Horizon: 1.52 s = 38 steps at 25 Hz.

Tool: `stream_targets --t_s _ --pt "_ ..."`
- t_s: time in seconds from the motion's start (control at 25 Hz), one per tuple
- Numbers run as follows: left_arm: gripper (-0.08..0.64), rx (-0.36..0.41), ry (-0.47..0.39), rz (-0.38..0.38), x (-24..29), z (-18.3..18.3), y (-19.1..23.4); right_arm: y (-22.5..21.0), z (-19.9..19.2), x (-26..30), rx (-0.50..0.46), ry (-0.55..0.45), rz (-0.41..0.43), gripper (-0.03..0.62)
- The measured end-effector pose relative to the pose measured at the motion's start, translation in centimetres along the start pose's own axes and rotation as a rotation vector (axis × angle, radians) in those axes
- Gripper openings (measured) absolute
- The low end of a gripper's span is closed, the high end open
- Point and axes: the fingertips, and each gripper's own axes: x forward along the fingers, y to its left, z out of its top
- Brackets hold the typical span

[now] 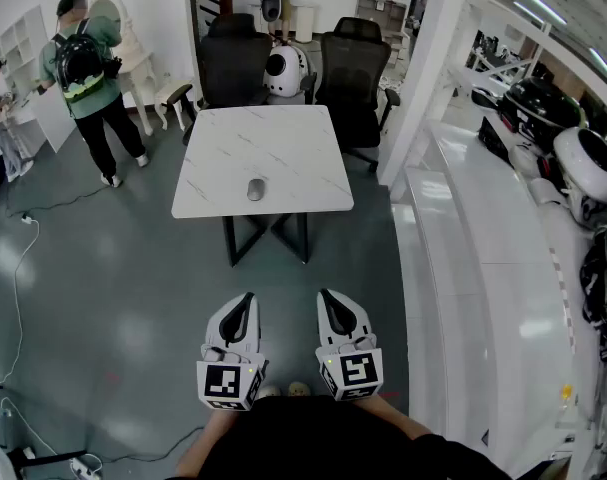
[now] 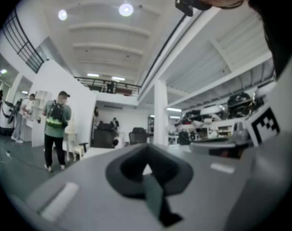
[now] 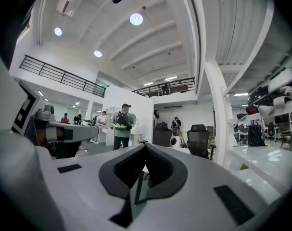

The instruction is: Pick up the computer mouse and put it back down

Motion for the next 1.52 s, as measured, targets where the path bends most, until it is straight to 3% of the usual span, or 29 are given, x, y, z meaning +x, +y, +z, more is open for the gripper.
stream_targets --t_s 0.76,0.88,1.2,1.52 --pt "0.012 -0.001 -0.004 0.02 4.2 -0.5 -1.0 -3.4 -1.0 2.5 0.03 -0.013 0.054 0.02" --pt "0.079 -0.011 0.015 0.015 4.9 -1.0 -0.7 -3.6 -1.1 3.0 0.031 -0.01 0.061 0.02" --pt "0.158 -0.037 0.035 0.021 8.2 -1.8 2.2 -4.4 -1.5 6.0 0.024 -0.006 0.063 0.02" --pt "0.166 -0.056 0.053 0.011 15.0 -3.7 7.3 -6.1 -2.6 14.4 0.016 0.003 0.052 0.02"
